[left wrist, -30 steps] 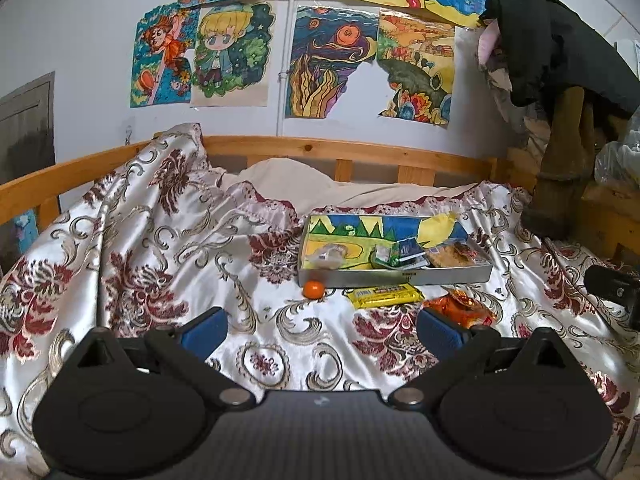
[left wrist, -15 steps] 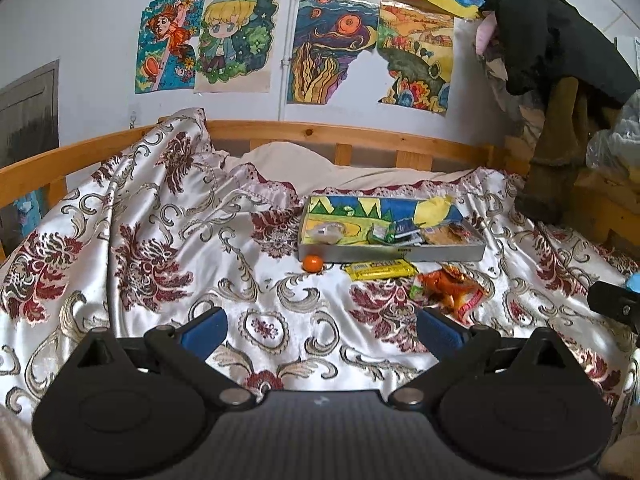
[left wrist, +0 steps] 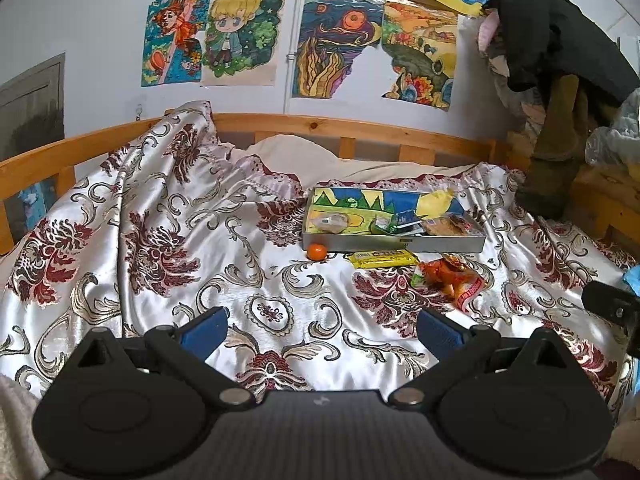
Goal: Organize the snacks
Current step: 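Lower left tool toward yellow wafer bar while right tool approaches orange spicy packet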
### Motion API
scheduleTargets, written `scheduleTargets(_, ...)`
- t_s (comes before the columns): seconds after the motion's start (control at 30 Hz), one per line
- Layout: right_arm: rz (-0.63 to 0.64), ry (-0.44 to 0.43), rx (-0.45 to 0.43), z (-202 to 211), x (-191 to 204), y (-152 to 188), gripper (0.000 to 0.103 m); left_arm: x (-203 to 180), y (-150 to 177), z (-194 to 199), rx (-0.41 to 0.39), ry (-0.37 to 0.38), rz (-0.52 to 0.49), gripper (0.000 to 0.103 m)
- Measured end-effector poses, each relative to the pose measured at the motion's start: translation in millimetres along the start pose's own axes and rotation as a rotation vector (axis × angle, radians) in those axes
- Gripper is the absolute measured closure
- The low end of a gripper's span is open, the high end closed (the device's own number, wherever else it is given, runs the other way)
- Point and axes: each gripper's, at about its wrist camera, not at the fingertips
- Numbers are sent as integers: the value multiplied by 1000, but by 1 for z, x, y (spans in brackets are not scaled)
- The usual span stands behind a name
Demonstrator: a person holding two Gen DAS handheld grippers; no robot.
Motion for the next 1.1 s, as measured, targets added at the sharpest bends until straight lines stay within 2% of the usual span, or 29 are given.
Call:
scheduleTargets(0.2,18,-14,57,-11,3,-3,1,4,-12,-11,34,13,20,0)
scheduleTargets(0.43,-4,-82,134,-38,4,-18,1,8,-37,-44,95,56,13,0)
scheduleTargets(0.6,10,-69,158,-70,5,-32,1,17,-53,-75,104,71,18,0)
scheduleTargets(0.7,-50,-112,207,-93,0,-39,1,21,-60,-96,106,64,6,0)
scheduleTargets(0.8,-42,-65,209,-114,1,-44,1,28,-65,-117,101,62,2,0)
scheduleTargets(0.87,-39,-75,223,-130,3,-45,1,34,-65,-131,108,63,16,0)
scheduleTargets(1.1,43,-88,298,-185,15,-40,1,57,-65,-192,216,125,57,0)
Point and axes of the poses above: each gripper's, at about its wrist camera, not at the fingertips, and z roughly against the way its jaws point, x to its left, y to its underside, and after that the axes turned 14 degrees about y, right-handed
